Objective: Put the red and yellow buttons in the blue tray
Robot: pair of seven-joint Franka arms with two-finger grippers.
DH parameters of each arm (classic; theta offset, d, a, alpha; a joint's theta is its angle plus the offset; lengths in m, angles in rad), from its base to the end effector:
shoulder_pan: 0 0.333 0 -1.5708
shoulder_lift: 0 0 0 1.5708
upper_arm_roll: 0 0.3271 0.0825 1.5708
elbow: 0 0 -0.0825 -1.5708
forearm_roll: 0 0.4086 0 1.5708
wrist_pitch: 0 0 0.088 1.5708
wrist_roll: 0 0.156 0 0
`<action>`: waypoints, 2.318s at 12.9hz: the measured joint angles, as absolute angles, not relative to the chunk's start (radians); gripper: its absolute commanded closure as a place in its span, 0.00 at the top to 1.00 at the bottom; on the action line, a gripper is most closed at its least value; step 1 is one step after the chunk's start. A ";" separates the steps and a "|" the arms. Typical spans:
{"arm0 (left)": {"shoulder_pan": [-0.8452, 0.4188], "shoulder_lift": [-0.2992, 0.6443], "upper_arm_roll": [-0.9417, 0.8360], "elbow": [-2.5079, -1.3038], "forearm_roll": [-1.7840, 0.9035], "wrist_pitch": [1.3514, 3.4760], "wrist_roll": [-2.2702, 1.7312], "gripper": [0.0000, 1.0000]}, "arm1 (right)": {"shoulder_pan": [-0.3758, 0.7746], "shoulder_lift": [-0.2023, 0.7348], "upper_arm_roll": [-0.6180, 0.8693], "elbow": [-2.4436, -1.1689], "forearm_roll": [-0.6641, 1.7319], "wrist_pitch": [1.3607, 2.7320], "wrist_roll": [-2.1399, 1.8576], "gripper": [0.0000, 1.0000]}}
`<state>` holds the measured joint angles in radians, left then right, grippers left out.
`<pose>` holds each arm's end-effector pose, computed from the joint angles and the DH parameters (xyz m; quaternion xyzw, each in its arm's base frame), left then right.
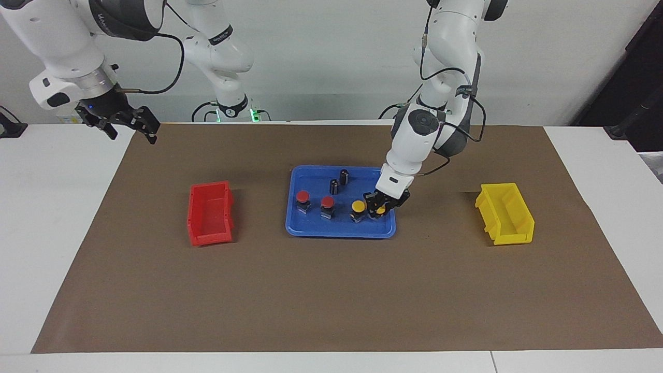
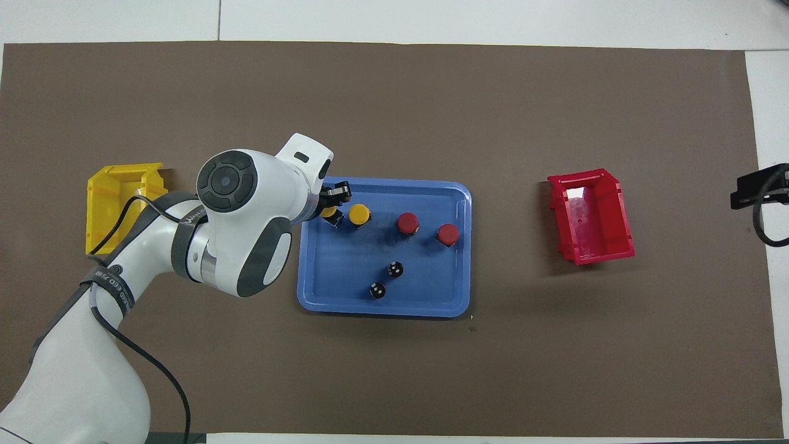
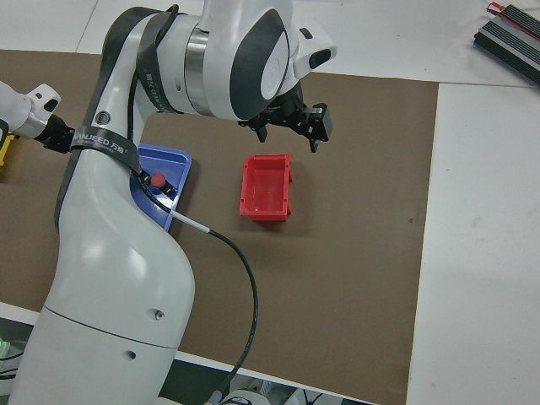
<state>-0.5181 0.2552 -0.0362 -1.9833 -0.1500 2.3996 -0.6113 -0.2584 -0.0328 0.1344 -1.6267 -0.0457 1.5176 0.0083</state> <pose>0.5468 -0.3450 0.3011 0.9918 0.0802 0.0342 0.0937 0.5530 -0.0753 0.5734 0.9967 -0.0665 -0.0397 0.0228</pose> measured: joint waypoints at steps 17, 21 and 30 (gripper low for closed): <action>-0.458 0.104 -0.012 -1.848 -0.135 1.912 -0.539 1.00 | -0.256 -0.033 0.138 -1.627 -0.046 1.530 0.008 1.00; -0.322 0.057 -0.005 -1.770 -0.086 1.777 -0.282 1.00 | -0.255 -0.033 0.140 -1.627 -0.020 1.530 0.008 1.00; -0.019 0.044 0.000 -1.583 -0.064 1.573 0.114 1.00 | -0.254 -0.033 0.148 -1.627 -0.018 1.530 0.007 1.00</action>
